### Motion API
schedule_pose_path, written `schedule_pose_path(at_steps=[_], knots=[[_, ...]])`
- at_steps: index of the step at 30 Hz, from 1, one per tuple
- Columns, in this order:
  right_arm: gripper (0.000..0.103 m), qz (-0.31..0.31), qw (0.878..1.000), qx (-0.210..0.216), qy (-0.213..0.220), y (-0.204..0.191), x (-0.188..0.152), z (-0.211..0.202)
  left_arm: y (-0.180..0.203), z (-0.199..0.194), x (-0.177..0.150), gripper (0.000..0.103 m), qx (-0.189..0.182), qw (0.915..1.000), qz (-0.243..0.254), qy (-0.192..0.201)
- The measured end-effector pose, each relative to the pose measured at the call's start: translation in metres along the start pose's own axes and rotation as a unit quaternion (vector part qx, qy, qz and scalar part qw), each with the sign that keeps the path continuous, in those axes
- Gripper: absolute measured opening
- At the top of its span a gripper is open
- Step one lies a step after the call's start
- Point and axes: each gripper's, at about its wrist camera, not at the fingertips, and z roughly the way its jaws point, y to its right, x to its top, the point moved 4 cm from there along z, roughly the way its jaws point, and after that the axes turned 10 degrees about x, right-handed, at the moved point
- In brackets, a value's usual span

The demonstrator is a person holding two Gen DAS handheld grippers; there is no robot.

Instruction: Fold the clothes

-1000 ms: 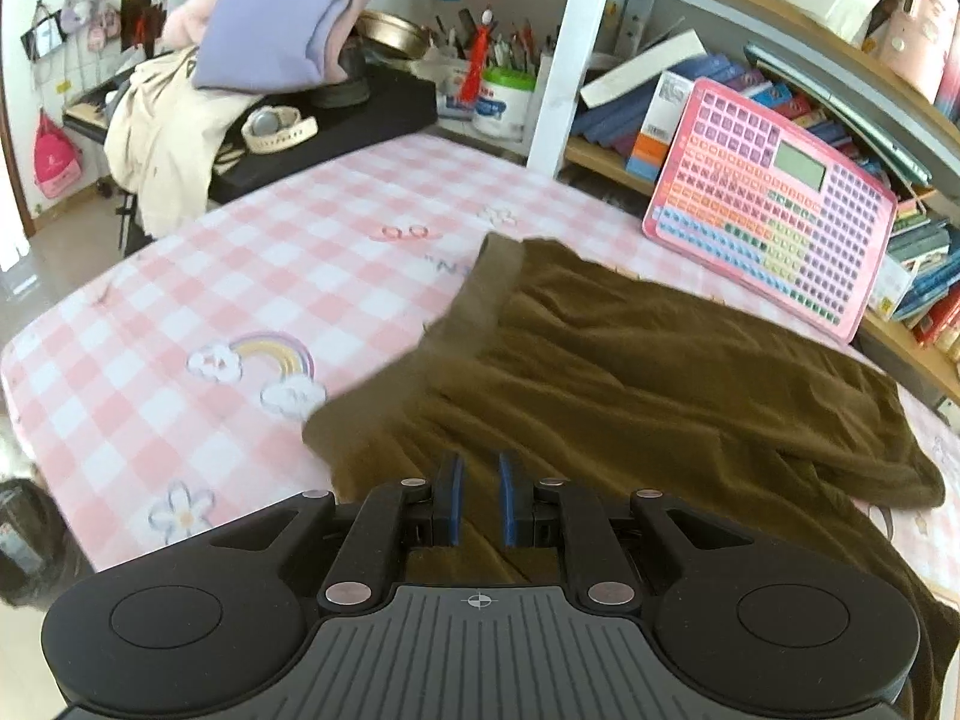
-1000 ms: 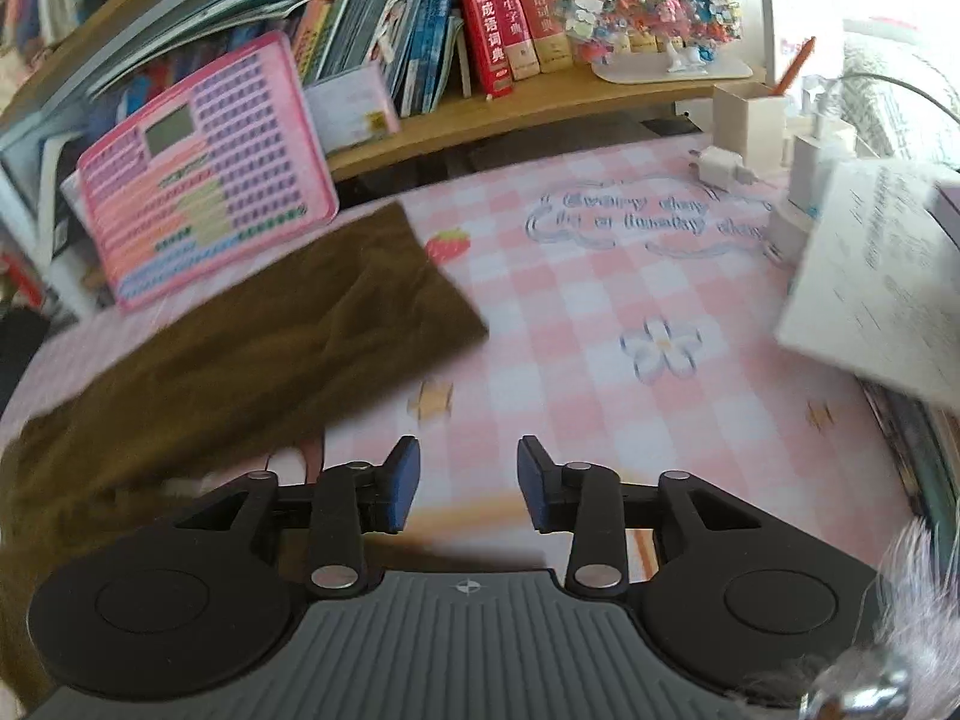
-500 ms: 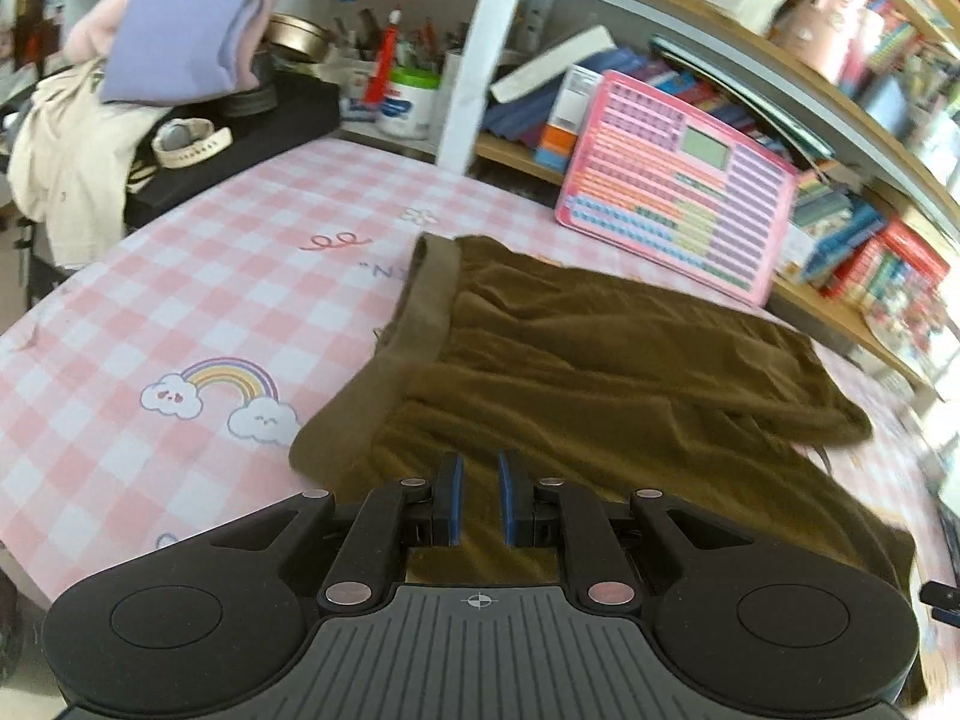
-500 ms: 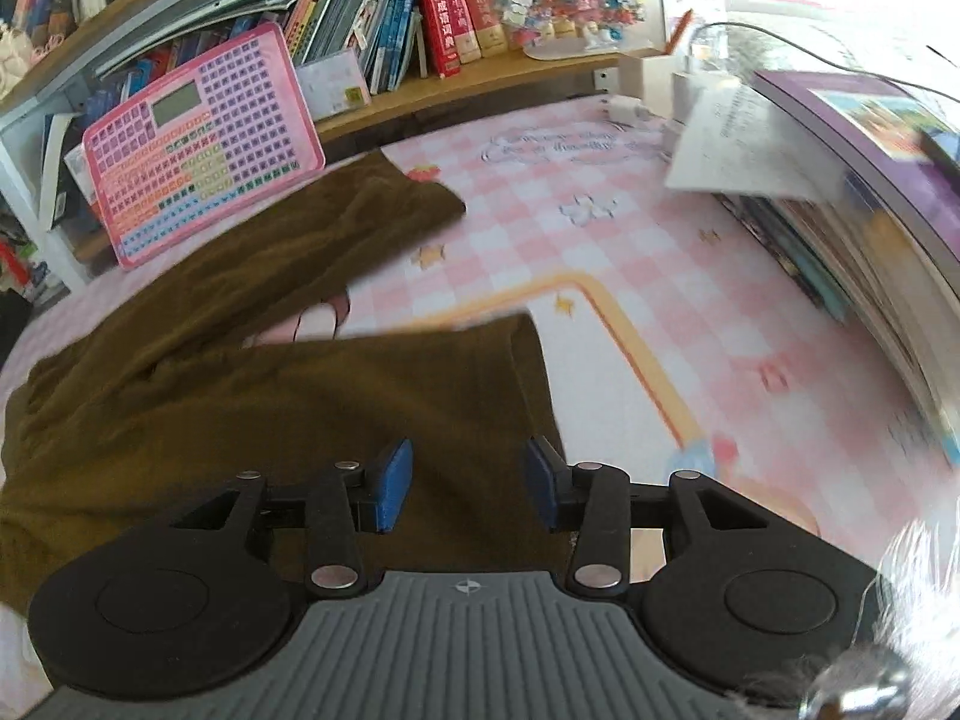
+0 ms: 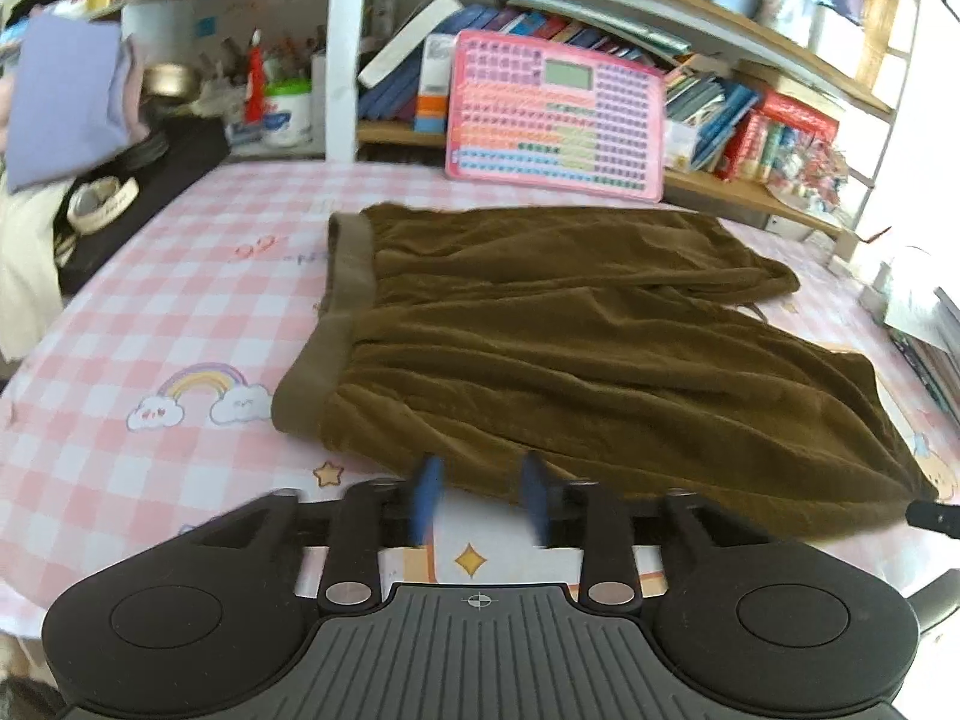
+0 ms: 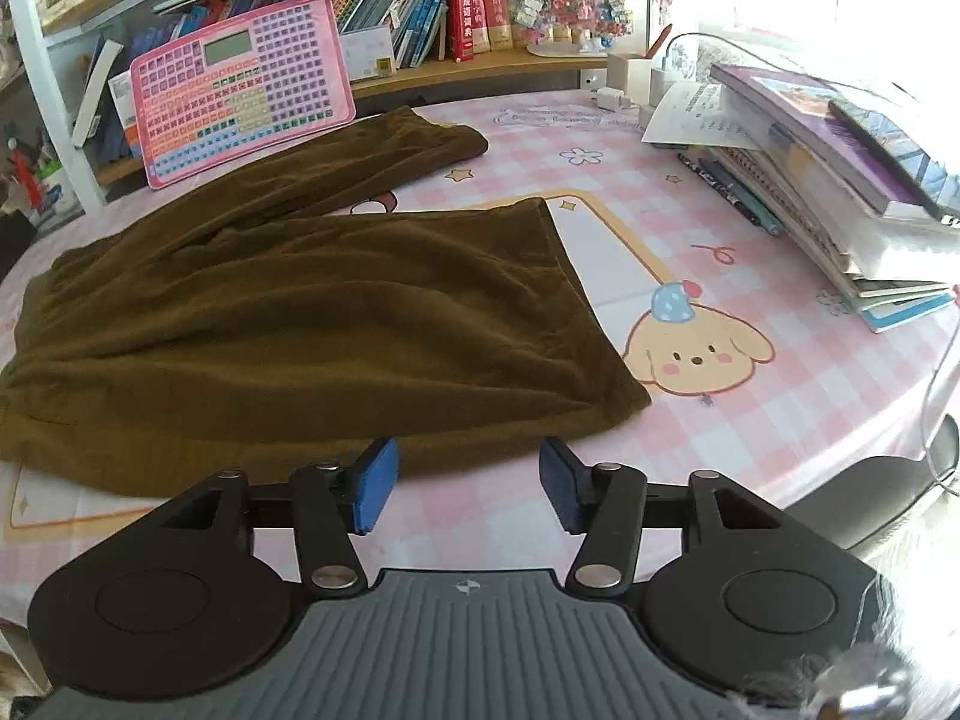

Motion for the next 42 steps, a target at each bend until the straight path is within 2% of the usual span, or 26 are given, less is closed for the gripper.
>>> schedule_pose_path(at_steps=[1,3,6,8,10,17,20,27,30,33,42], knots=[[0.062,-0.002,1.000,-0.005,0.002,-0.001,0.000,-0.002,0.002,-0.001,0.000,0.053,0.000,1.0000,0.006,0.006],[0.067,-0.006,1.000,-0.015,0.005,-0.002,0.000,-0.005,0.006,-0.003,0.001,0.068,-0.001,0.9997,0.018,0.018],[0.075,-0.007,1.000,-0.023,0.005,-0.004,0.001,-0.006,0.013,-0.005,0.001,0.079,-0.007,0.9987,0.040,0.031],[0.076,-0.009,1.000,-0.027,0.005,-0.007,0.000,-0.007,0.018,-0.005,0.001,0.083,-0.012,0.9977,0.057,0.035],[0.083,-0.013,0.999,-0.030,0.005,-0.009,-0.001,-0.008,0.022,-0.004,0.001,0.087,-0.013,0.9967,0.072,0.036],[0.088,-0.022,0.999,-0.043,0.015,-0.015,0.003,-0.012,0.029,-0.003,0.004,0.097,-0.005,0.9939,0.101,0.044],[0.090,-0.026,0.999,-0.043,0.016,-0.018,0.006,-0.012,0.027,0.002,0.004,0.098,0.006,0.9942,0.102,0.033],[0.092,-0.034,0.999,-0.038,0.014,-0.021,0.010,-0.010,0.019,0.007,0.004,0.098,-0.013,0.9963,0.083,0.017],[0.092,-0.033,0.999,-0.038,0.015,-0.019,0.012,-0.010,0.020,0.007,0.006,0.098,-0.006,0.9960,0.085,0.027],[0.092,-0.030,0.999,-0.036,0.015,-0.015,0.016,-0.009,0.022,0.006,0.010,0.098,-0.020,0.9952,0.088,0.039],[0.092,-0.036,0.999,0.015,0.027,0.007,0.054,0.007,0.028,0.022,0.031,0.098,-0.029,0.9937,0.103,0.033]])
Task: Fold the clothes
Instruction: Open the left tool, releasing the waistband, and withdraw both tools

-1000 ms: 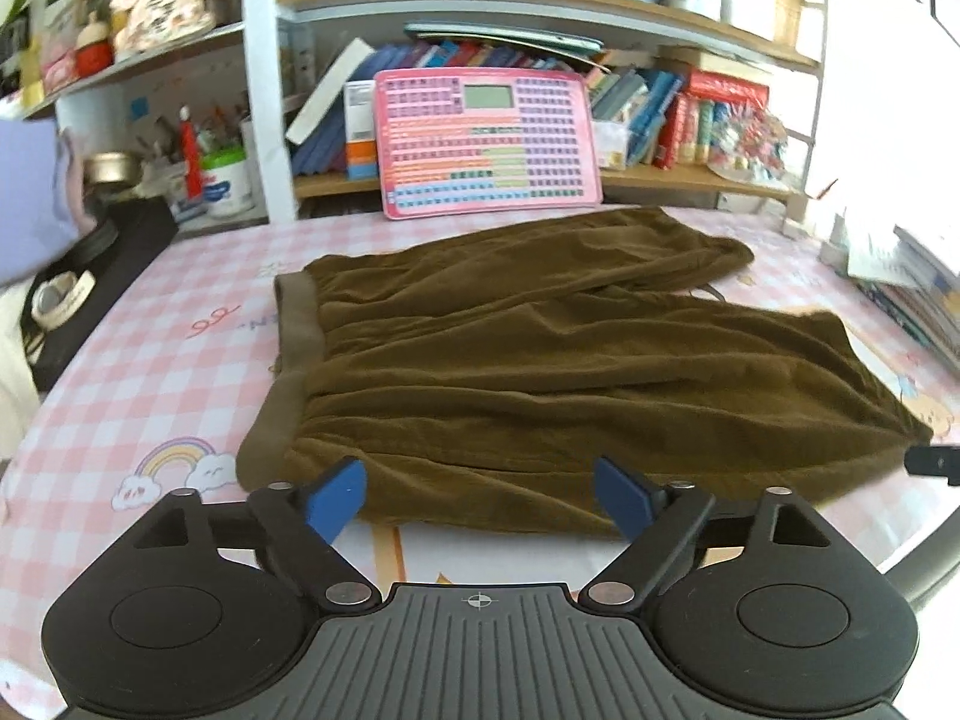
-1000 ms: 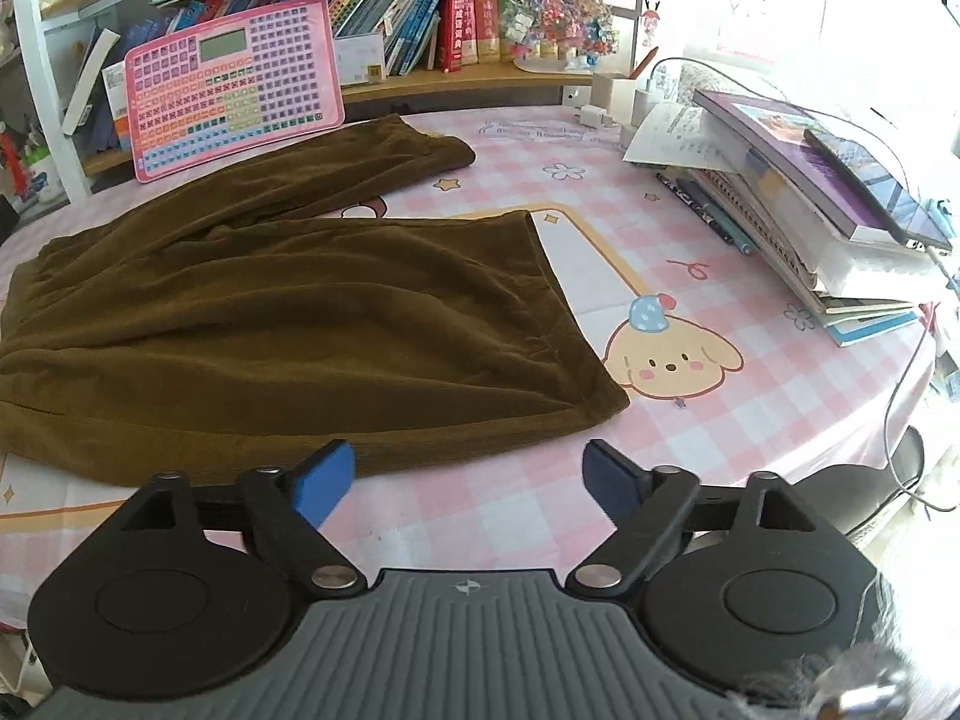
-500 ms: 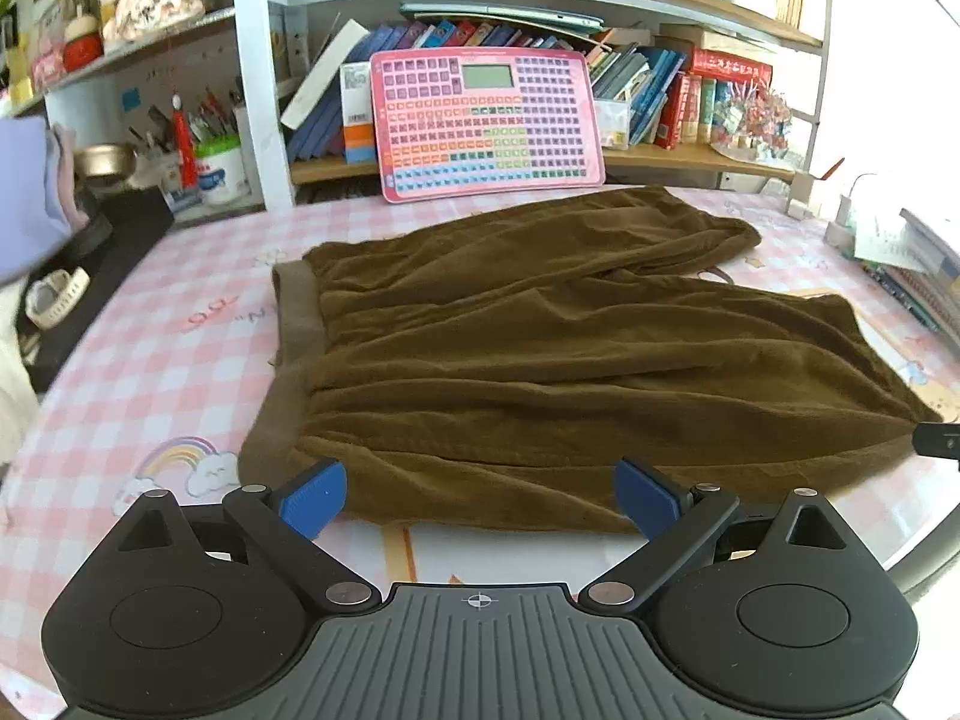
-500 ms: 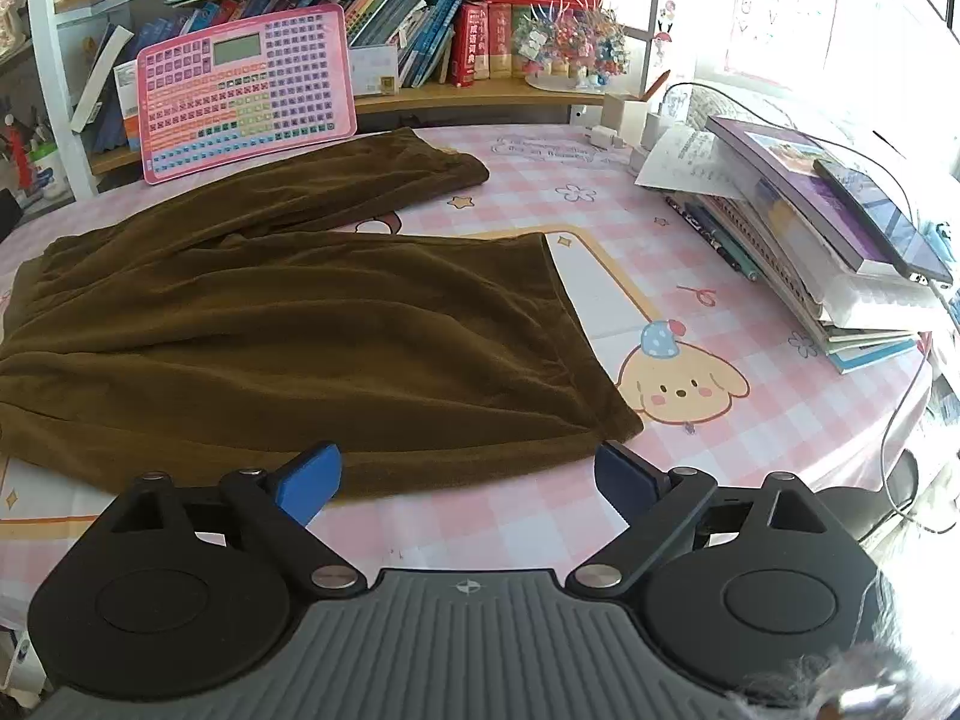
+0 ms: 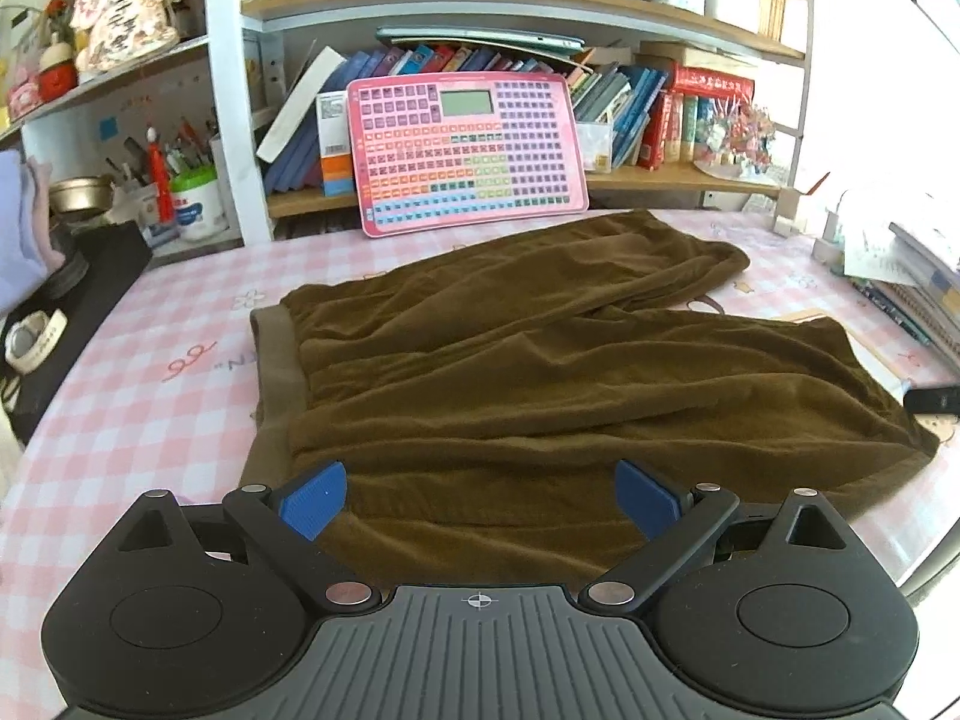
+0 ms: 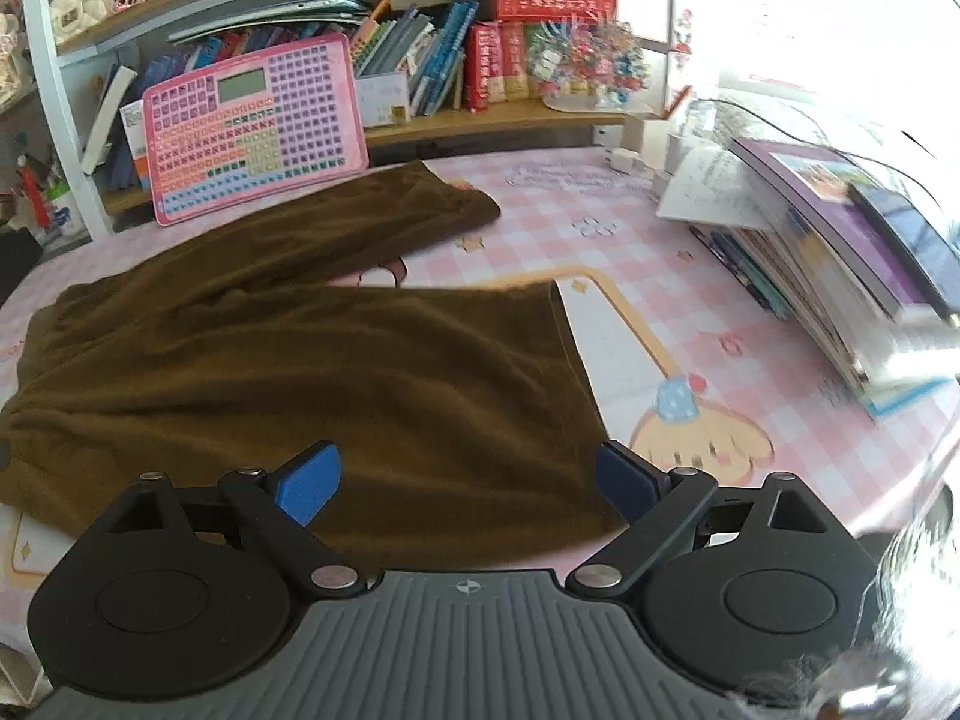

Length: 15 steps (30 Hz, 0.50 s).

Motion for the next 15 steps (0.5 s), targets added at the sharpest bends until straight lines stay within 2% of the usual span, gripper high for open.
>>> schedule_pose_path(at_steps=[8,15], knots=[[0.092,-0.077,0.996,0.044,-0.017,0.028,0.058,0.044,-0.011,0.034,0.035,0.098,-0.008,0.9998,-0.004,-0.018],[0.092,-0.141,0.986,0.088,-0.036,0.050,0.119,0.099,-0.016,0.073,0.074,0.098,0.013,0.9997,0.012,-0.020]])
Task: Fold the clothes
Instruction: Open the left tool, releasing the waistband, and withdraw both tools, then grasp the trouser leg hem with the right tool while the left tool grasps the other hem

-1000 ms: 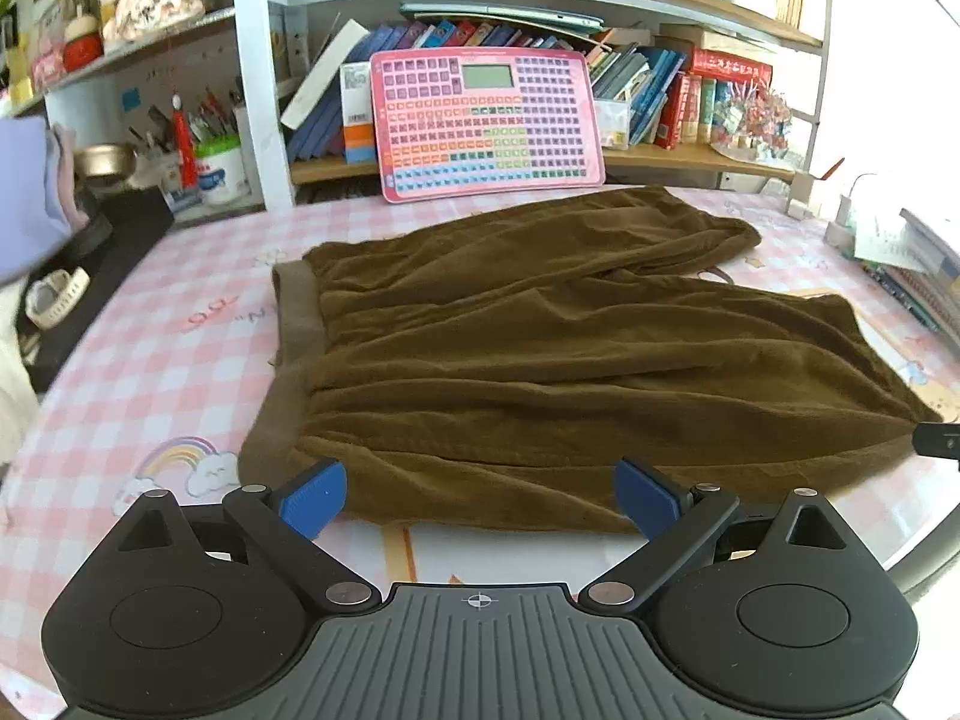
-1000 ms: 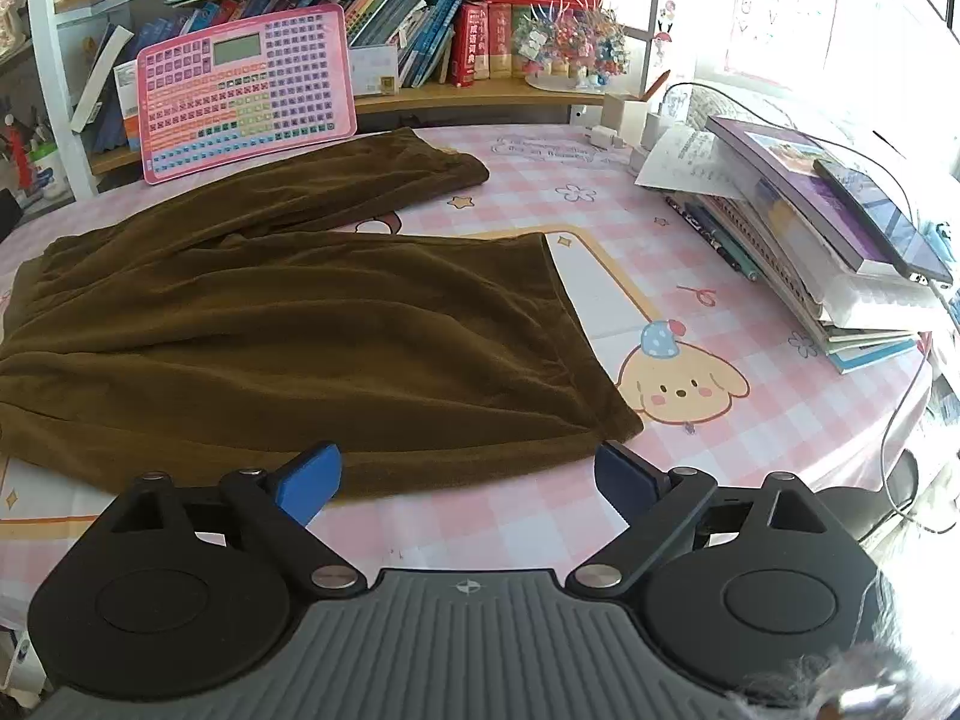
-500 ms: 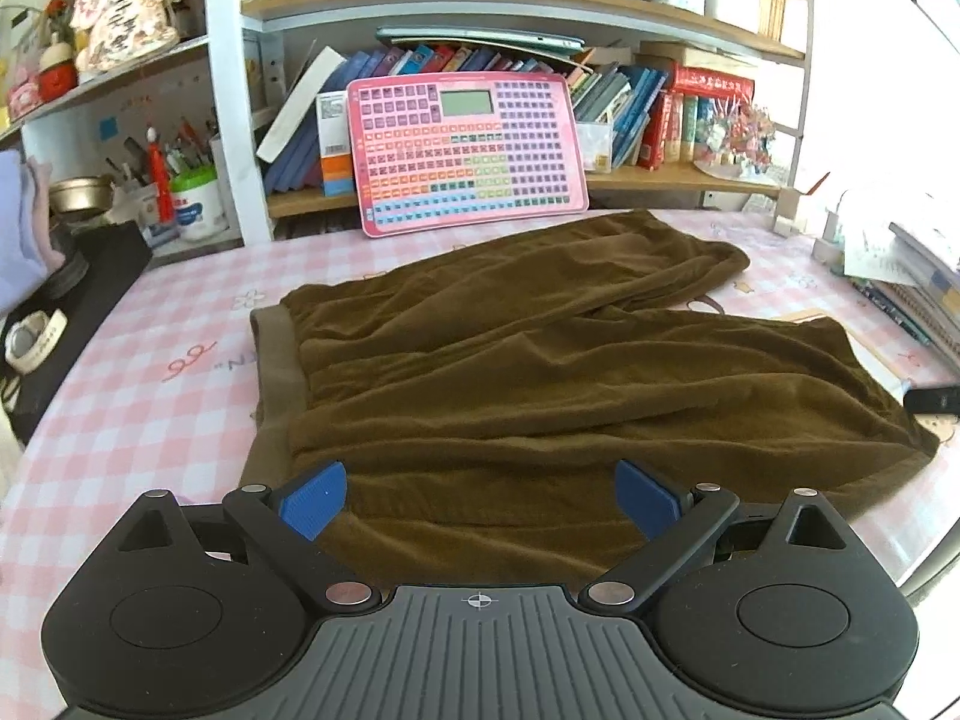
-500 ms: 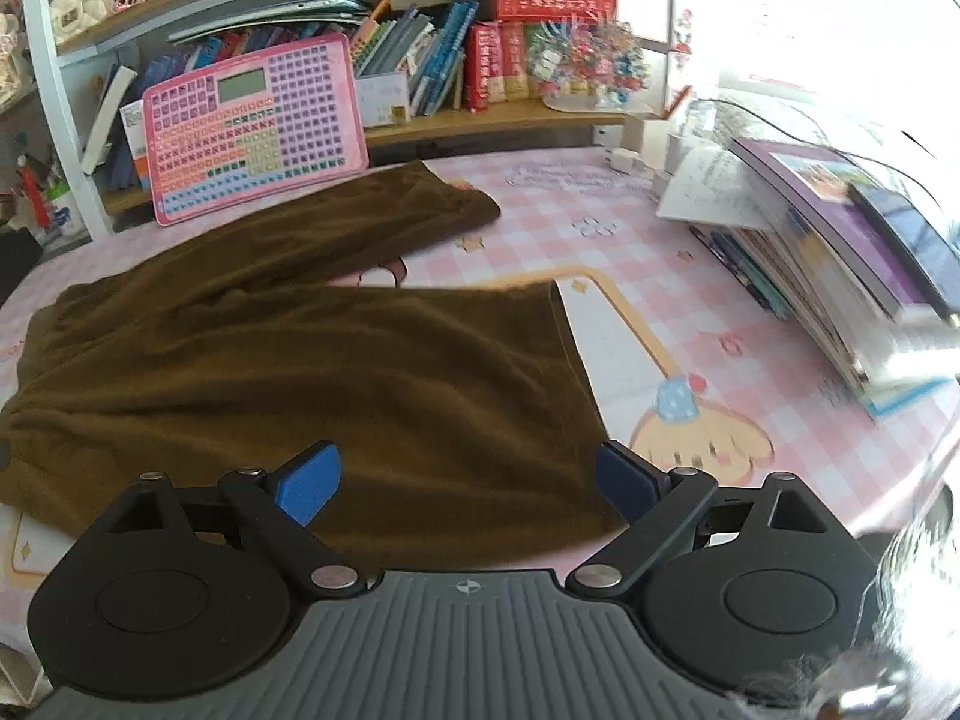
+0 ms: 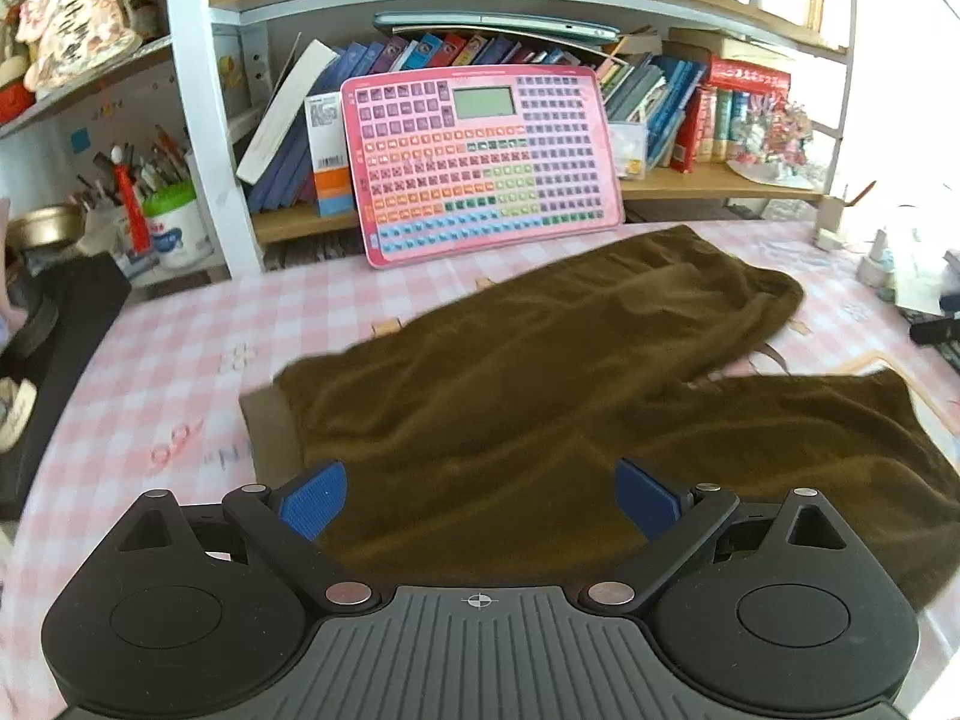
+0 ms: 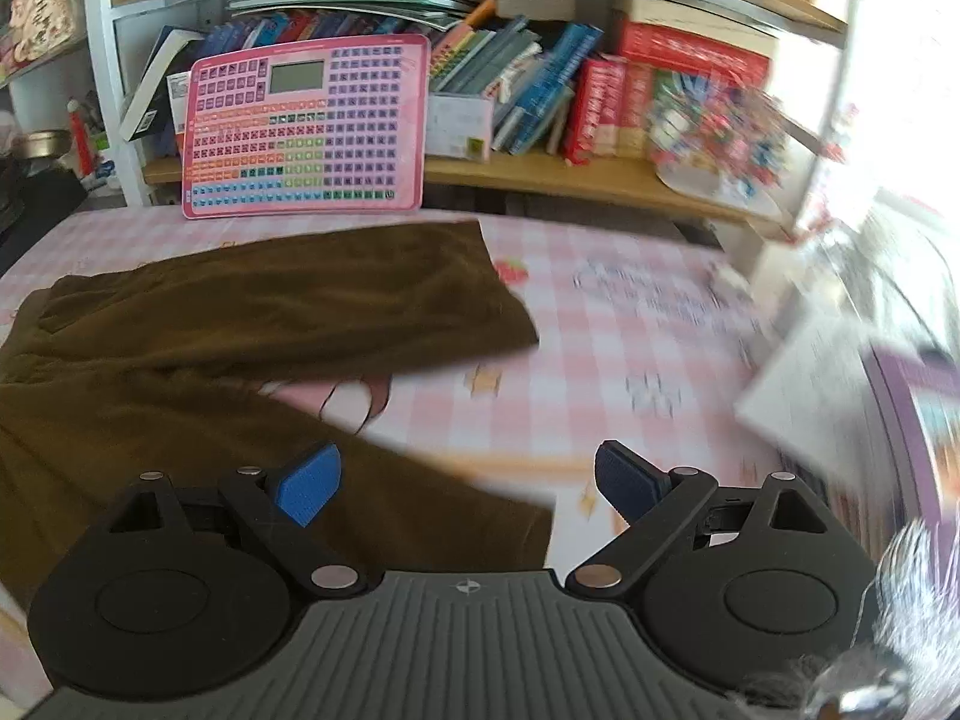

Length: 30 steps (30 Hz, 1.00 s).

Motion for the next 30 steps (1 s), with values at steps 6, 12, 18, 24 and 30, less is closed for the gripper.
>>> schedule_pose_path(at_steps=[6,12,18,24,30], knots=[[0.092,-0.056,0.997,0.054,-0.011,0.039,0.057,0.050,-0.015,0.043,0.035,0.098,0.018,0.9996,-0.016,-0.016],[0.091,-0.106,0.991,0.081,-0.031,0.068,0.117,0.114,-0.030,0.091,0.057,0.098,0.059,0.9971,-0.028,-0.039],[0.089,-0.133,0.986,0.094,-0.029,0.084,0.152,0.172,-0.038,0.126,0.063,0.098,0.102,0.9921,-0.015,-0.071],[0.067,-0.181,0.976,0.103,-0.064,0.080,0.155,0.225,-0.052,0.158,0.061,0.095,0.114,0.9888,-0.015,-0.096],[0.055,-0.193,0.970,0.120,-0.091,0.075,0.148,0.263,-0.056,0.174,0.061,0.069,0.086,0.9900,-0.002,-0.112]])
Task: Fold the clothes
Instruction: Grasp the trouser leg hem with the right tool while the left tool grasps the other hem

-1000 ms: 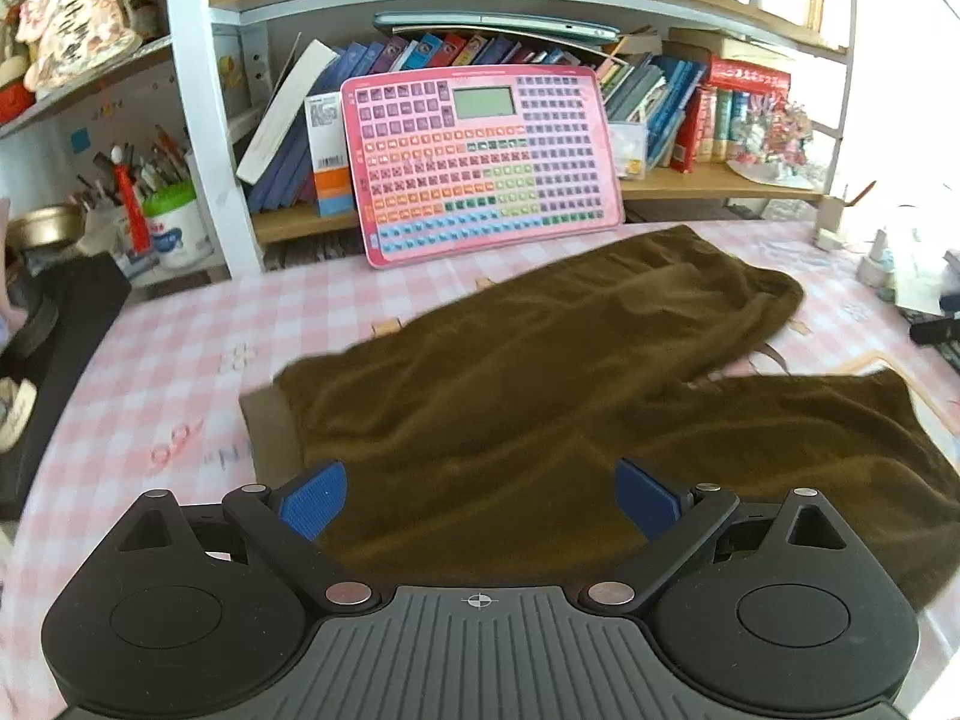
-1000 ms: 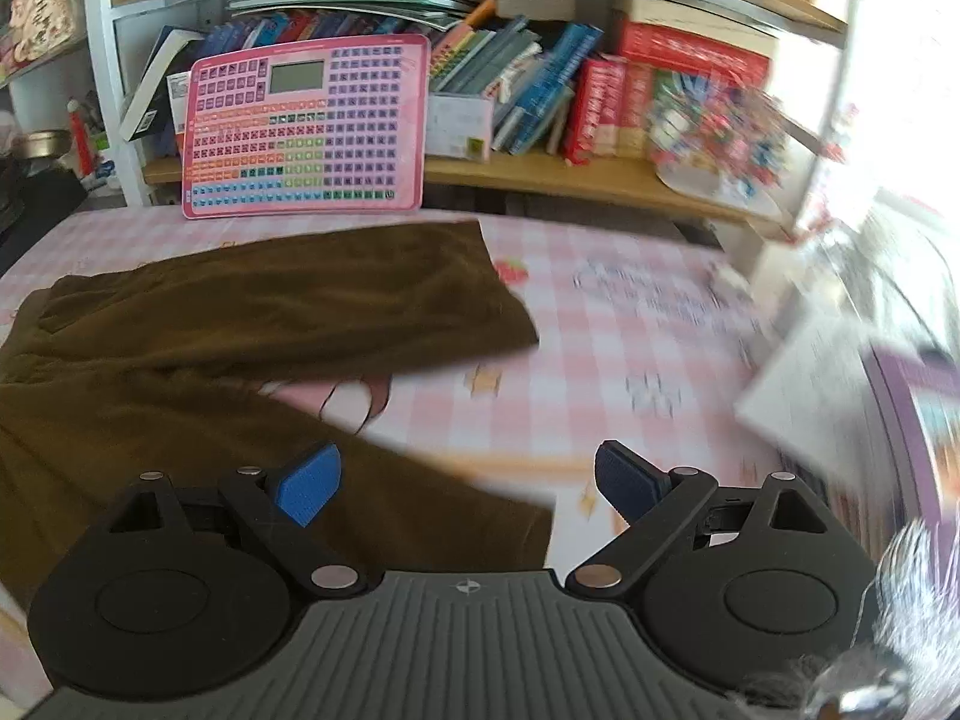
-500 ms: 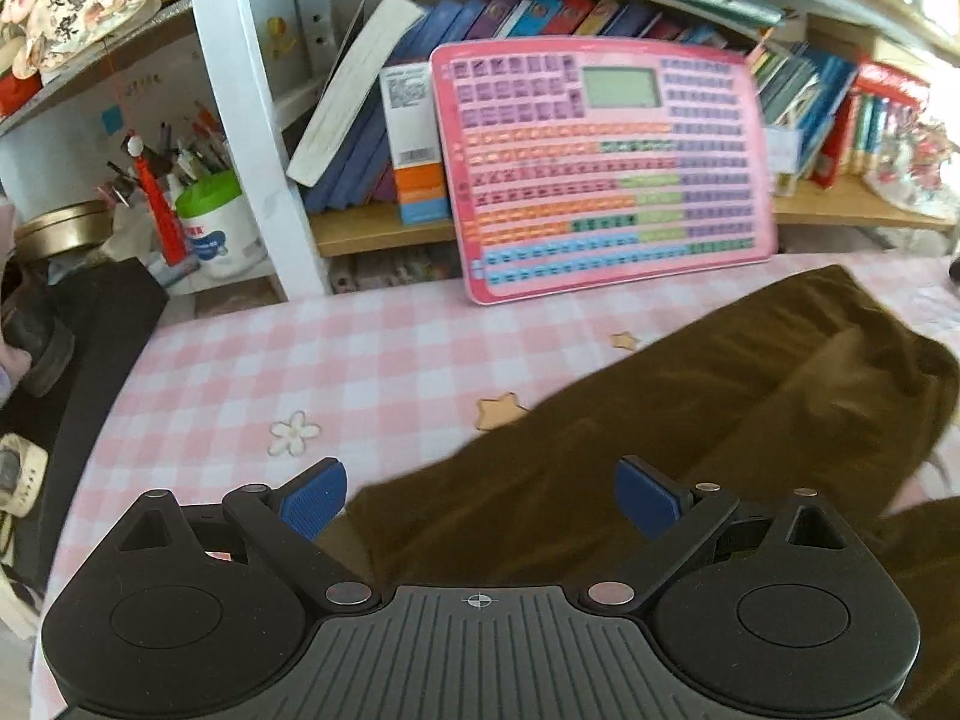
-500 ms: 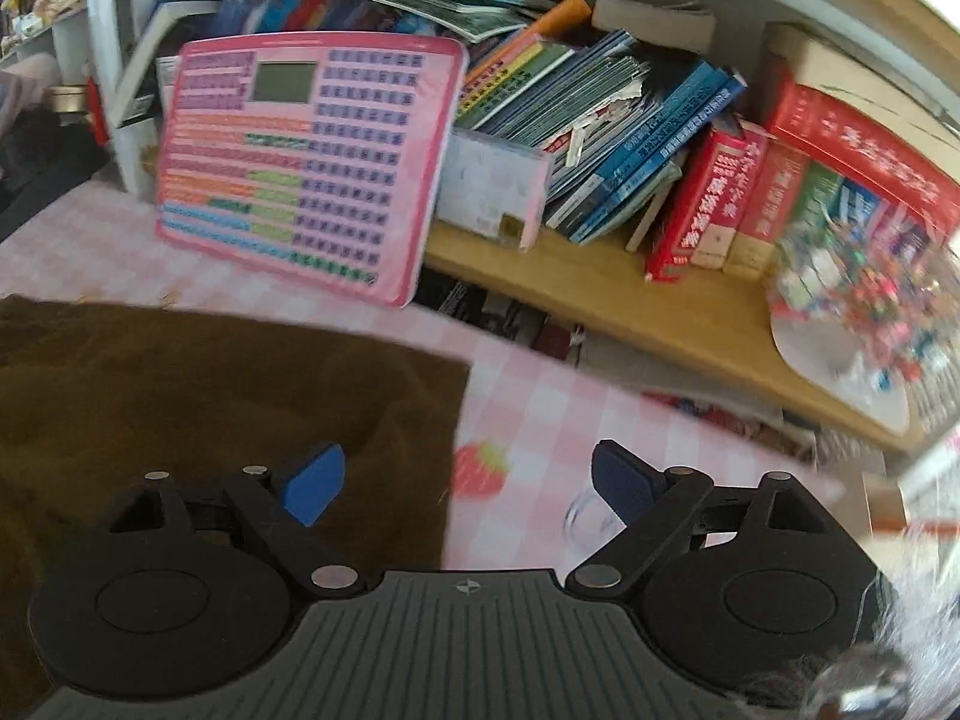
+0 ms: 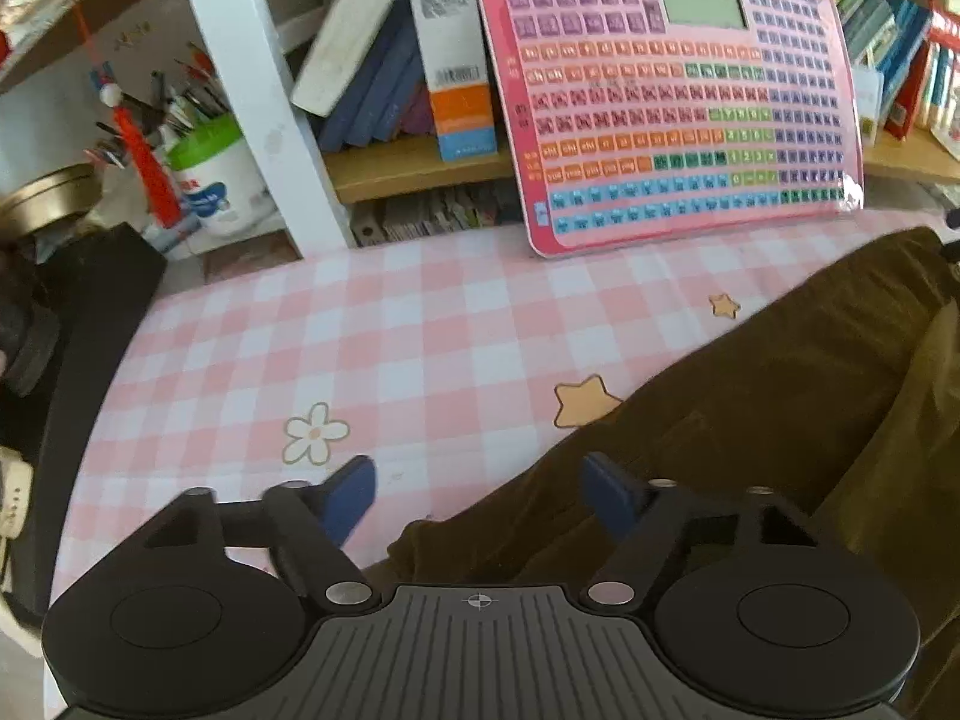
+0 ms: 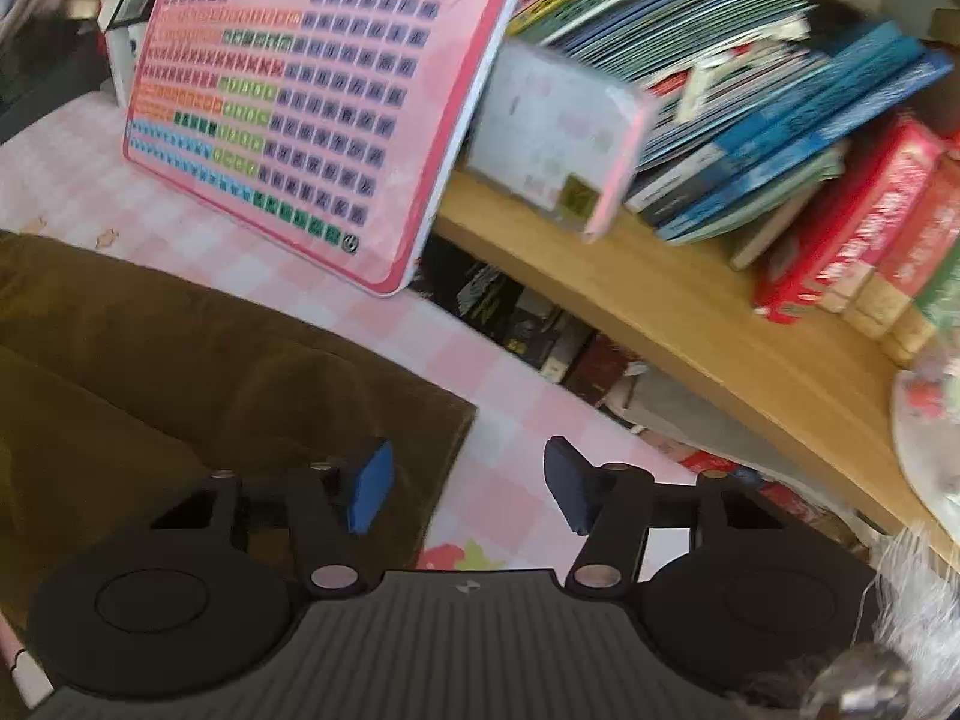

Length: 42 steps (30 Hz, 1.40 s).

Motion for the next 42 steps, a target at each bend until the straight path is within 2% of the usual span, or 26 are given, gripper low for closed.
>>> schedule_pose_path(at_steps=[6,14,20,21,22,23,24,25,26,28,31,33,34,37,42], knots=[[0.054,-0.014,0.999,0.028,0.015,-0.003,0.001,0.015,0.003,0.014,-0.006,0.068,-0.037,0.9983,0.038,-0.026],[0.054,0.000,0.998,0.055,0.025,-0.001,0.002,0.017,-0.007,0.025,-0.006,0.068,-0.092,0.9949,0.035,-0.023],[0.049,0.018,0.996,0.085,0.020,0.007,0.003,0.016,-0.011,0.026,-0.008,0.068,-0.118,0.9913,0.048,-0.032],[0.042,0.019,0.996,0.085,0.018,0.008,0.004,0.016,-0.010,0.026,-0.009,0.065,-0.118,0.9912,0.050,-0.032],[0.028,0.023,0.996,0.084,0.016,0.010,0.005,0.015,-0.009,0.025,-0.010,0.063,-0.118,0.9912,0.050,-0.032],[0.022,0.028,0.996,0.087,0.014,0.011,0.005,0.014,-0.008,0.024,-0.010,0.055,-0.117,0.9912,0.051,-0.034],[0.015,0.033,0.995,0.090,0.013,0.011,0.006,0.014,-0.004,0.021,-0.009,0.038,-0.120,0.9906,0.055,-0.036],[0.011,0.036,0.995,0.091,0.010,0.011,0.006,0.013,0.001,0.018,-0.009,0.028,-0.124,0.9897,0.060,-0.039],[0.009,0.033,0.996,0.087,0.004,0.007,0.007,0.012,0.007,0.015,-0.010,0.012,-0.123,0.9892,0.070,-0.040],[0.007,0.025,0.997,0.071,-0.004,-0.001,0.008,0.006,0.015,0.009,-0.012,0.006,-0.112,0.9887,0.093,-0.037],[0.006,0.022,0.999,0.020,0.038,-0.007,0.015,-0.024,0.000,-0.010,0.000,0.005,-0.077,0.9952,0.054,0.027],[0.006,0.040,0.993,-0.013,0.110,-0.011,0.020,-0.060,-0.012,-0.031,0.010,0.004,-0.054,0.9954,-0.007,0.079],[0.006,0.041,0.992,-0.023,0.121,-0.018,0.017,-0.071,-0.010,-0.038,0.011,0.004,-0.045,0.9948,-0.009,0.091],[0.006,0.045,0.986,-0.051,0.152,-0.040,0.008,-0.106,0.001,-0.064,0.005,0.004,-0.046,0.9906,0.032,0.125],[0.006,0.083,0.968,-0.104,0.213,-0.079,-0.030,-0.190,-0.015,-0.132,-0.016,0.004,-0.088,0.9713,0.047,0.216]])
